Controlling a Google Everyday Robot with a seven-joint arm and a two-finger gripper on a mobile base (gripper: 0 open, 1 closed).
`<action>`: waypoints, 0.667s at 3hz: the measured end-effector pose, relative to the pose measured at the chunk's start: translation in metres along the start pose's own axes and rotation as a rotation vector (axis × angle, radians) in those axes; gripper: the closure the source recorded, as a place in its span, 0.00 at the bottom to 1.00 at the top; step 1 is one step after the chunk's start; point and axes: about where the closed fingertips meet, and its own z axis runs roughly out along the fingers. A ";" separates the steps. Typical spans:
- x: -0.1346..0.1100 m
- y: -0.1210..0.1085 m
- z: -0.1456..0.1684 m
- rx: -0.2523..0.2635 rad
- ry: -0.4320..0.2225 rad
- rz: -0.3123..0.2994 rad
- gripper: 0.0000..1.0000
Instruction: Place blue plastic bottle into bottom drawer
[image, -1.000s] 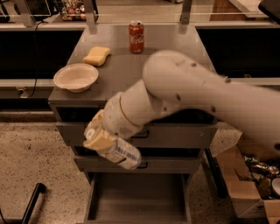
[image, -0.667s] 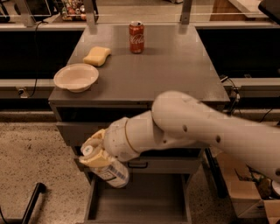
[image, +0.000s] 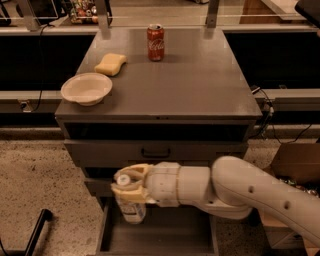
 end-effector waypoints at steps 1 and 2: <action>0.013 -0.014 -0.031 0.078 -0.011 0.006 1.00; 0.024 -0.018 -0.027 0.087 -0.023 0.014 1.00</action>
Offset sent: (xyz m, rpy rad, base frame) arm 0.0222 -0.0395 -0.0367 0.0624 -0.0027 -0.1073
